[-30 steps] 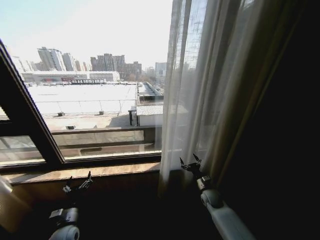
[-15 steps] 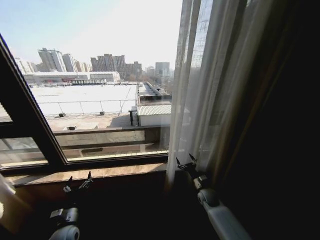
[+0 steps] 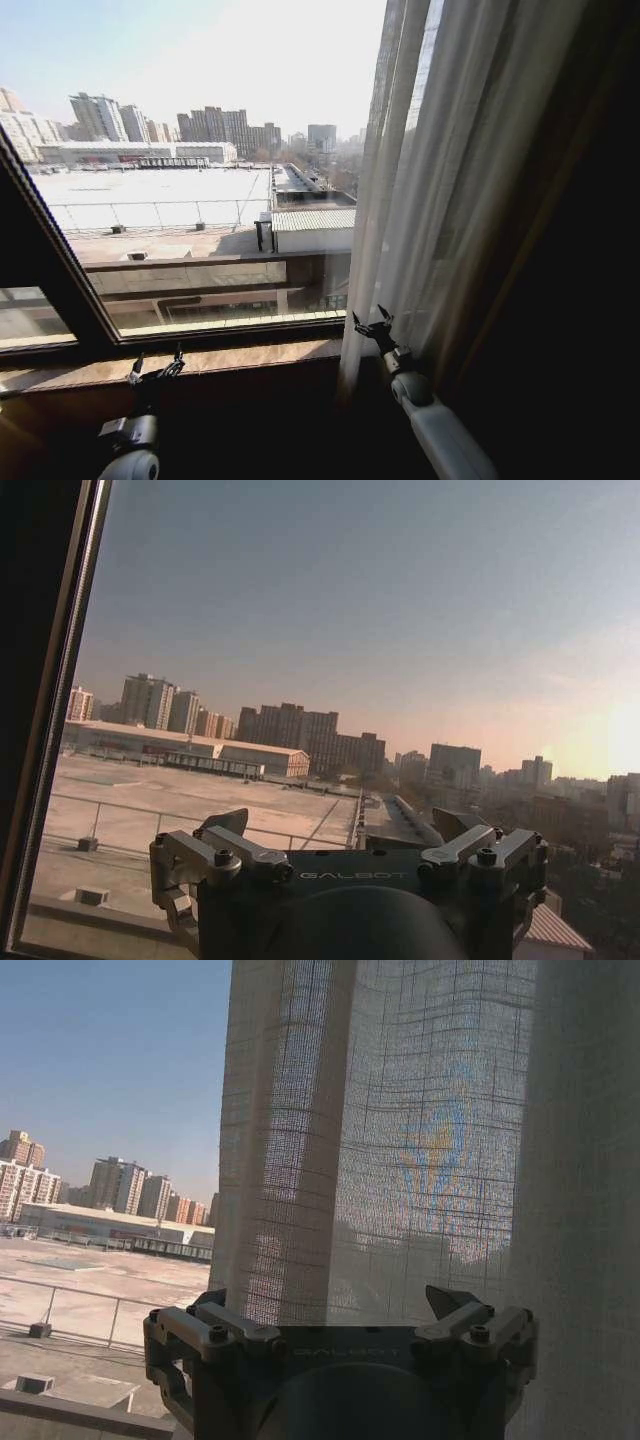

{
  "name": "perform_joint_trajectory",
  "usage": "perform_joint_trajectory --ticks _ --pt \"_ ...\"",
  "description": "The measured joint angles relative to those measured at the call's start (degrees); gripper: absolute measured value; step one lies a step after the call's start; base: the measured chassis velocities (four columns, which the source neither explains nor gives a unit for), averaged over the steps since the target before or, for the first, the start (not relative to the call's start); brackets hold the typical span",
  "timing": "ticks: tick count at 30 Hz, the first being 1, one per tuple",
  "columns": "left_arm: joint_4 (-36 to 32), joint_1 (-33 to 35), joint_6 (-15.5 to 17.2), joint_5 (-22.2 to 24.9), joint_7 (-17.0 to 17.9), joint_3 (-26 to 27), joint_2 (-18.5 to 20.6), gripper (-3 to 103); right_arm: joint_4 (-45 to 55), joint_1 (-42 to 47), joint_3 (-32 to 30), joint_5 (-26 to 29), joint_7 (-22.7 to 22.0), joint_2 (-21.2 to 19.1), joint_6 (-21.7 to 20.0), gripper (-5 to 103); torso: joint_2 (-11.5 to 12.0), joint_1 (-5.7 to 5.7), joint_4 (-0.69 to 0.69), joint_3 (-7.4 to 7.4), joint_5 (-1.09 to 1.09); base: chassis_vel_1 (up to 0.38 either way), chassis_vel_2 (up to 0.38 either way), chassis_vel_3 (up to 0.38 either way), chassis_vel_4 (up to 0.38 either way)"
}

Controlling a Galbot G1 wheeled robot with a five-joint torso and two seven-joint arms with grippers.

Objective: Open the curtains by pulling them apart, changing their state from closed to fully open.

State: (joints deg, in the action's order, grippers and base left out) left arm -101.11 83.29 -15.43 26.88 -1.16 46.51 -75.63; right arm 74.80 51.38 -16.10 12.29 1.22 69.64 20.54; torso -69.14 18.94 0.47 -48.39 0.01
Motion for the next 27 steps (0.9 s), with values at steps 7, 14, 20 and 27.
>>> perform_joint_trajectory --ticks 7,14,20,27 --pt "0.0 0.0 0.0 0.0 0.0 0.0 0.0 100 -1.2 -0.9 0.5 -4.2 -0.7 0.4 -0.1 100 0.0 -0.09 0.0 0.03 0.01 -0.036 0.029 0.035 -0.028" --pt "0.0 0.0 0.0 0.0 0.0 0.0 0.0 100 -2.4 -1.6 0.6 -4.4 -0.5 0.8 0.8 82 -0.1 -0.14 -0.01 0.04 0.01 0.027 -0.021 -0.036 0.021" --pt "0.0 0.0 0.0 0.0 0.0 0.0 0.0 100 -2.4 -1.6 0.6 -3.9 -0.5 0.8 0.8 60 0.0 -0.03 0.0 0.01 0.0 0.0 0.0 0.0 0.0" --pt "0.0 0.0 0.0 0.0 0.0 0.0 0.0 100 -2.3 -1.1 0.3 -3.2 0.2 0.7 1.3 32 0.0 -0.08 0.0 0.03 0.01 0.0 0.0 0.0 0.0"
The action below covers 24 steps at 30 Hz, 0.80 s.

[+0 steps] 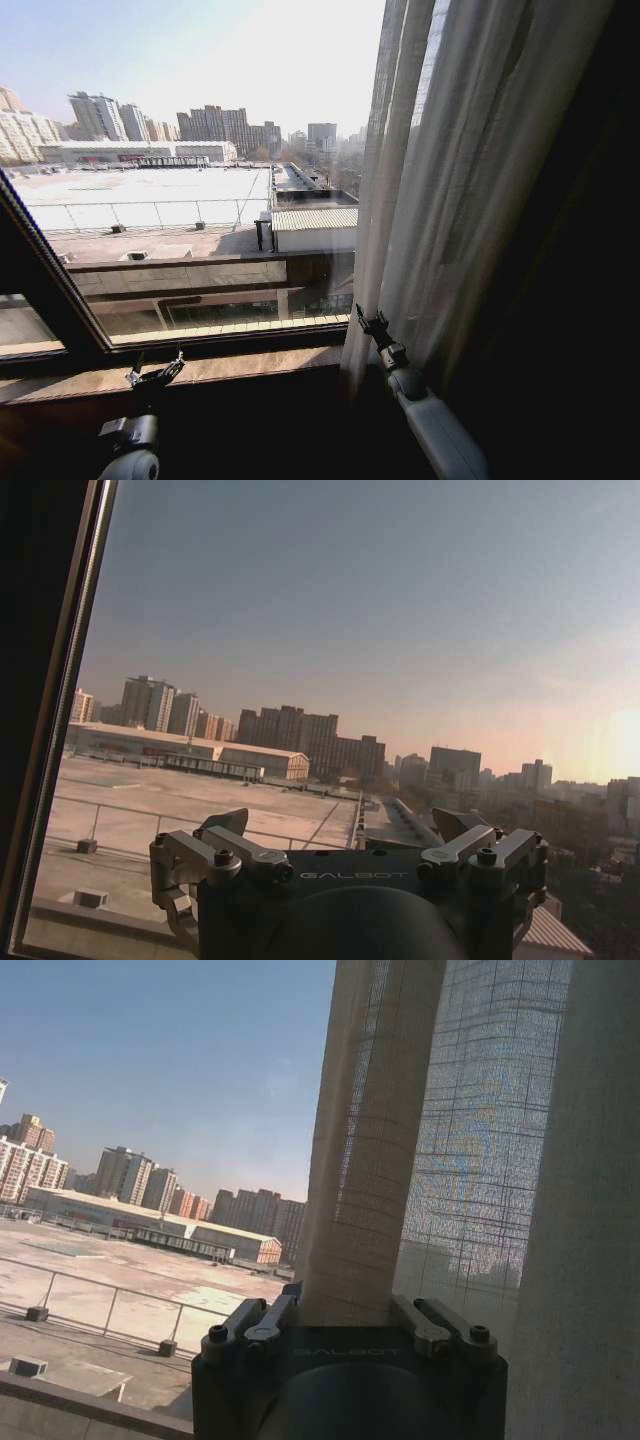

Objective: Open the curtains by pulling them apart, changing their state from closed to fully open.

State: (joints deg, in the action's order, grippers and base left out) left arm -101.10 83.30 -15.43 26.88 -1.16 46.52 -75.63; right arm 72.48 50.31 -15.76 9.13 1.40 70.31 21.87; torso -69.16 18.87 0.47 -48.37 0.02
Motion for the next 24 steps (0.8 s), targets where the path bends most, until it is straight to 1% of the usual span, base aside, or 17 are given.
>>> perform_joint_trajectory --ticks 1,4,6,8,9,12,17,24 --pt "0.0 0.0 0.0 0.0 0.0 0.0 0.0 100 0.0 0.0 0.0 0.0 0.0 0.0 0.0 32 0.0 0.0 0.0 0.0 0.0 0.0 0.0 0.0 0.0" --pt "0.0 0.0 0.0 0.0 0.0 0.0 0.0 100 0.0 0.0 -0.1 1.3 1.6 0.1 1.4 15 0.0 0.01 0.0 0.0 0.0 0.0 0.0 0.0 0.0" --pt "0.0 0.0 0.0 0.0 0.0 0.0 0.0 100 0.0 -0.1 -0.1 1.3 2.1 0.1 1.5 15 0.0 0.01 0.0 -0.01 -0.01 0.0 0.0 0.0 0.0" --pt "0.0 0.0 0.0 0.0 0.0 0.0 0.0 100 -0.2 -0.3 -0.1 2.5 3.2 0.2 1.5 5 0.0 0.01 0.0 -0.01 -0.01 0.0 0.0 0.0 0.0" --pt "0.0 0.0 0.0 0.0 0.0 0.0 0.0 100 -0.4 -0.5 -0.1 3.5 3.4 0.2 1.2 2 0.0 0.01 0.0 -0.01 -0.01 0.0 0.0 0.0 0.0" --pt "0.0 0.0 0.0 0.0 0.0 0.0 0.0 100 -0.6 -0.6 -0.1 5.0 3.5 0.3 0.4 1 0.0 0.0 0.0 0.0 -0.01 0.0 0.0 0.0 0.0" --pt "0.0 0.0 0.0 0.0 0.0 0.0 0.0 100 -1.0 -0.6 -0.1 5.1 3.6 0.3 0.0 0 0.0 0.01 0.0 0.0 0.0 0.0 0.0 0.0 0.0" --pt "0.0 0.0 0.0 0.0 0.0 0.0 0.0 100 -1.2 -0.8 -0.3 5.4 4.6 0.1 0.0 0 0.0 0.0 -0.01 0.0 0.0 -0.109 -0.1 0.142 0.104"
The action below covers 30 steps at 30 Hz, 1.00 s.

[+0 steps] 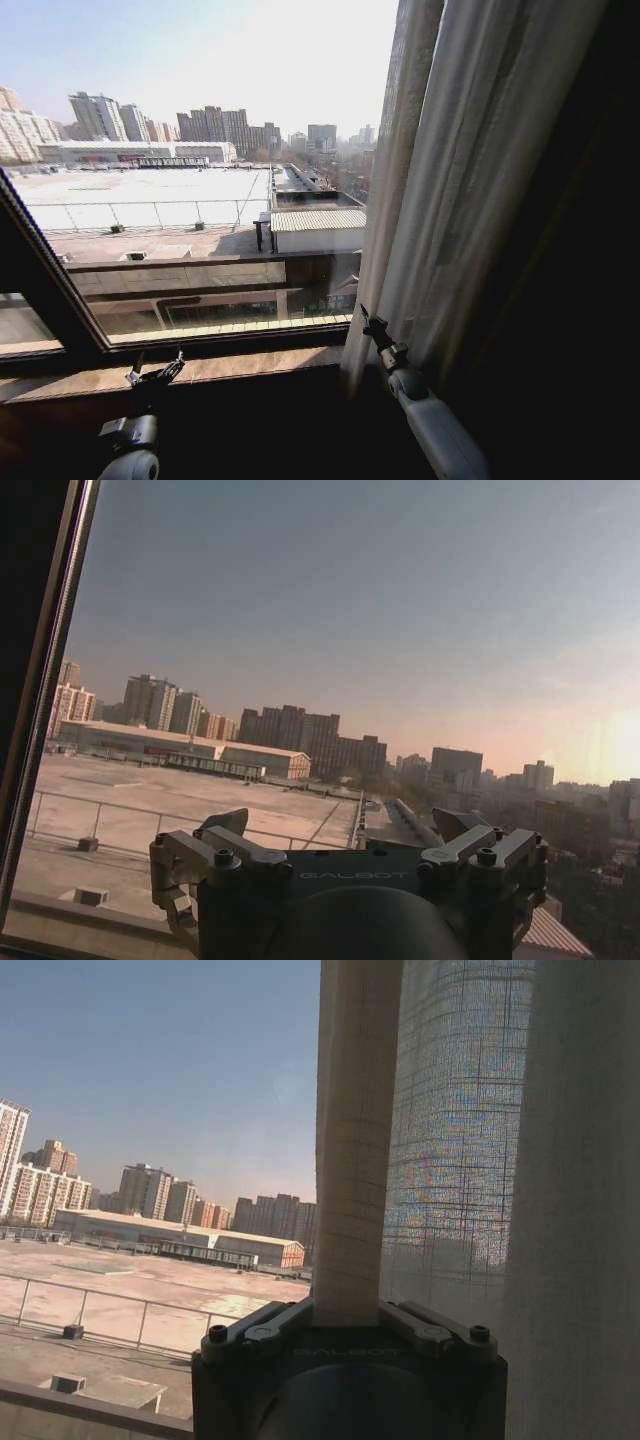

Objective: Open the curtains by pulling them apart, changing their state from closed to fully open.

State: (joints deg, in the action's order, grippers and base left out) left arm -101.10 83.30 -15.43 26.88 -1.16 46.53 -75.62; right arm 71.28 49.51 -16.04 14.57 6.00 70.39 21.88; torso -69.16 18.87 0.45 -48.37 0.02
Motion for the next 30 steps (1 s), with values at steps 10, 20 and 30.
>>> perform_joint_trajectory --ticks 10,20,30 --pt "0.0 0.0 0.0 0.0 0.0 0.0 0.0 100 -0.4 0.1 -0.4 0.5 1.3 -0.1 0.5 0 0.0 0.01 0.01 -0.01 0.0 -0.252 -0.237 0.254 0.234" --pt "0.0 0.0 0.0 0.0 0.0 0.0 0.0 100 0.0 0.4 -0.6 0.8 1.7 -0.1 0.6 0 0.0 0.0 0.01 0.0 -0.01 -0.327 -0.344 0.34 0.351" --pt "0.0 0.0 0.0 0.0 0.0 0.0 0.0 100 -0.2 0.2 -0.2 0.8 1.3 0.2 2.5 0 0.0 0.02 0.02 -0.01 -0.02 -0.362 -0.345 0.362 0.358"
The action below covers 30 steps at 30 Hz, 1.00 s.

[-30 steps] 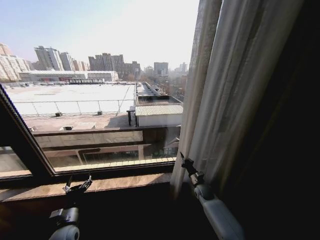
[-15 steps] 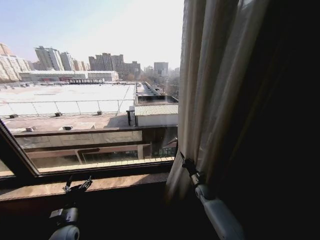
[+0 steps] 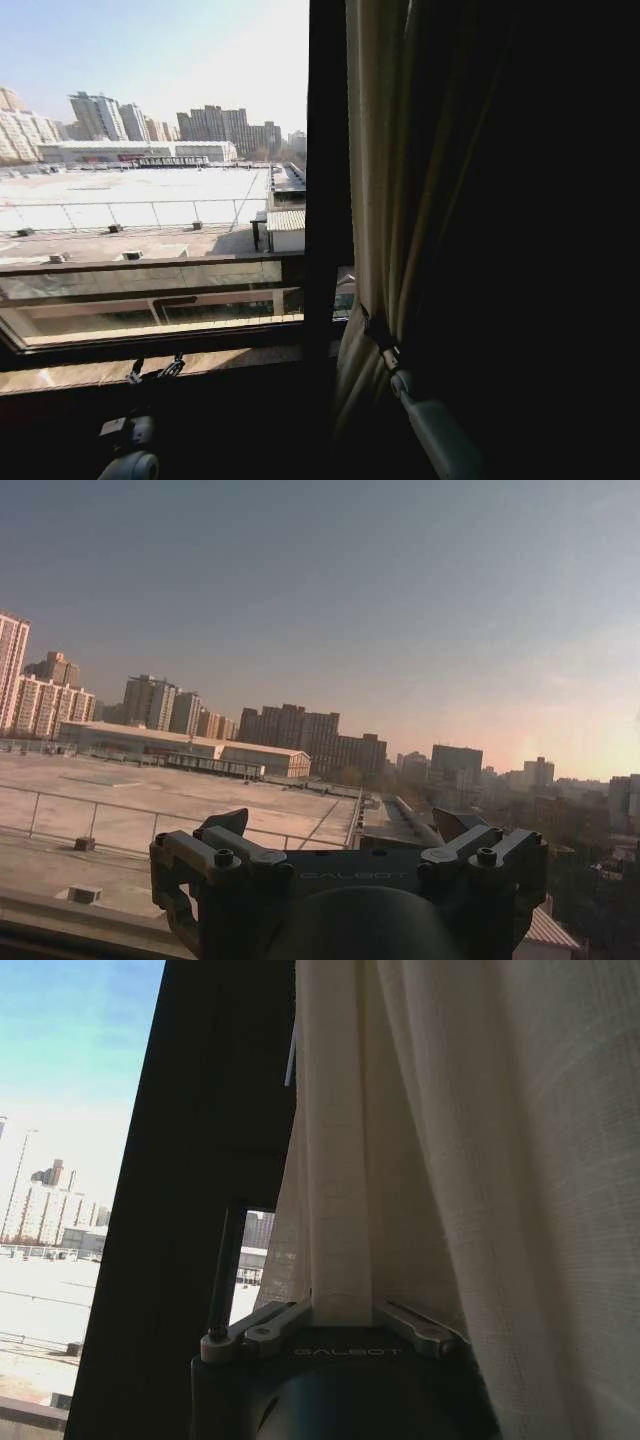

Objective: Open the curtains by pulling them apart, changing their state from closed to fully open.

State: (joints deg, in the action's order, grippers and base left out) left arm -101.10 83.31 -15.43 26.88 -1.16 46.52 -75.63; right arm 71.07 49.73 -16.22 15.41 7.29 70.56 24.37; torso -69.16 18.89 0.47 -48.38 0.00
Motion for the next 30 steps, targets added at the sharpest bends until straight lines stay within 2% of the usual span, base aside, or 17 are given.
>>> perform_joint_trajectory --ticks 4,6,13,15,18,19,23,24,27,30 --pt "0.0 0.0 0.0 0.0 0.0 0.0 0.0 100 0.0 -0.1 0.1 -1.6 0.0 0.2 0.6 0 0.0 0.0 0.0 0.0 0.03 -0.302 -0.285 0.287 0.297" --pt "0.0 0.0 0.0 0.0 0.0 0.0 0.0 100 0.0 0.0 0.2 -2.5 0.1 0.2 0.7 0 0.0 0.0 0.02 0.0 -0.02 -0.15 -0.217 0.178 0.215" --pt "0.0 0.0 0.0 0.0 0.0 0.0 0.0 100 -0.3 0.0 0.6 -4.2 -0.8 0.4 0.5 0 0.0 -0.01 0.01 0.01 0.02 -0.036 -0.048 0.053 0.026" --pt "0.0 0.0 0.0 0.0 0.0 0.0 0.0 100 -0.7 -0.4 0.7 -5.0 -2.9 0.4 -0.7 0 0.0 -0.01 -0.02 0.01 0.08 0.024 0.035 -0.012 -0.019" --pt "0.0 0.0 0.0 0.0 0.0 0.0 0.0 100 -2.8 -2.2 0.7 -6.4 -9.3 0.4 -4.7 0 0.0 -0.01 -0.03 0.01 0.02 0.058 0.078 -0.028 -0.037" --pt "0.0 0.0 0.0 0.0 0.0 0.0 0.0 100 -2.8 -2.2 0.7 -6.4 -9.3 0.4 -4.7 0 0.0 -0.01 -0.03 0.01 0.02 0.063 0.082 -0.013 -0.024" --pt "0.0 0.0 0.0 0.0 0.0 0.0 0.0 100 -8.2 -6.0 -1.3 -9.8 -18.2 0.1 -8.3 0 0.0 -0.01 -0.02 0.02 0.0 0.0 0.0 0.0 0.0" --pt "0.0 0.0 0.0 0.0 0.0 0.0 0.0 100 -8.2 -6.0 -1.3 -9.8 -18.2 0.1 -8.3 0 0.0 -0.01 -0.02 0.02 0.0 0.0 0.0 0.0 0.0" --pt "0.0 0.0 0.0 0.0 0.0 0.0 0.0 100 -12.8 -8.7 -3.2 -10.5 -22.1 -0.8 -9.0 0 0.0 -0.01 -0.02 0.02 0.02 0.0 0.0 0.0 0.0" --pt "0.0 0.0 0.0 0.0 0.0 0.0 0.0 100 -14.0 -9.2 -3.7 -10.5 -23.0 -1.4 -9.4 0 0.0 -0.01 -0.01 0.01 0.02 0.0 0.0 0.0 0.0"
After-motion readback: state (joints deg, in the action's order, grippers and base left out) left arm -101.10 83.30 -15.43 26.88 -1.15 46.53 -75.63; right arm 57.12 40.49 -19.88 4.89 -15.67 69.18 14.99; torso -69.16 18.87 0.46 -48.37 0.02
